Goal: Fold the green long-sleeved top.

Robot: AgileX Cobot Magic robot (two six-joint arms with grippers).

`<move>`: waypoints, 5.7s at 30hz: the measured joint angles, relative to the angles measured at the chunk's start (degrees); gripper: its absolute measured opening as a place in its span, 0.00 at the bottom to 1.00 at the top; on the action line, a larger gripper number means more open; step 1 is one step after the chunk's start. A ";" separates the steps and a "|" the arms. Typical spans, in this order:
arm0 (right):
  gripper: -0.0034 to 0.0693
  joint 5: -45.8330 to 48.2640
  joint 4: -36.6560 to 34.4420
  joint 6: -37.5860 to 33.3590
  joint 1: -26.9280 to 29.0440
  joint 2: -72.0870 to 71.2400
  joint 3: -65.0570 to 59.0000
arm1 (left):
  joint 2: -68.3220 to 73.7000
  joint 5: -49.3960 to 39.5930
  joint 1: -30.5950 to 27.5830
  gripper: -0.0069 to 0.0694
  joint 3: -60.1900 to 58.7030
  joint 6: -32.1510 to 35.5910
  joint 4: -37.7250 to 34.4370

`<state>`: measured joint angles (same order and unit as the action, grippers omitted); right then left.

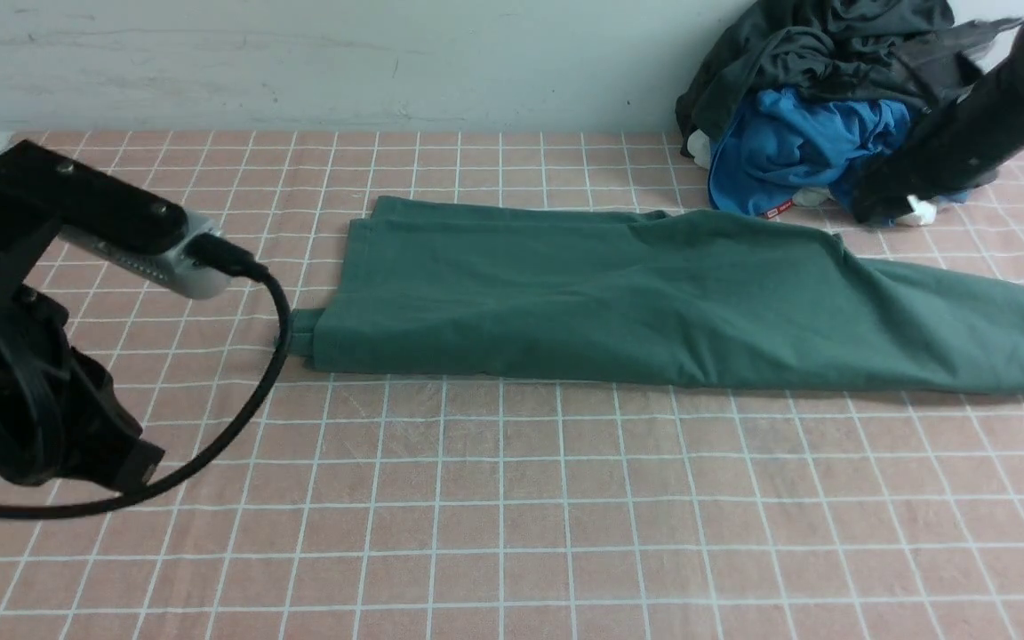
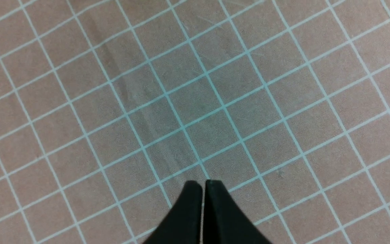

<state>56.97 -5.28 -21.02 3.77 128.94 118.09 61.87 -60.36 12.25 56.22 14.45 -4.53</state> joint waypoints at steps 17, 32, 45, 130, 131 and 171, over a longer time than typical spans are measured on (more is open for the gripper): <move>0.80 13.56 -4.25 15.46 16.29 4.46 -6.53 | -14.47 29.60 0.00 0.09 -21.80 -7.03 3.06; 0.14 14.39 4.27 14.69 14.81 1.43 2.76 | -14.47 29.55 0.00 0.09 -21.87 -7.03 2.27; 0.14 14.98 1.48 21.36 -5.93 -11.19 5.77 | -14.53 29.36 0.00 0.09 -21.87 -7.03 -3.03; 0.03 -44.00 17.79 41.01 -38.46 -120.96 -113.17 | -59.52 48.15 0.00 0.09 -40.81 -1.83 -2.73; 0.03 -43.38 17.79 41.13 -38.46 -121.71 -113.37 | -59.52 48.15 0.00 0.09 -40.81 -1.83 -2.73; 0.03 -36.28 8.55 21.42 -1.93 -129.54 -119.35 | -59.52 48.15 0.00 0.09 -40.86 -1.83 -2.73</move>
<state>20.68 3.26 0.40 1.84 -0.61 -1.26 2.35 -12.21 12.25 15.36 12.61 -7.26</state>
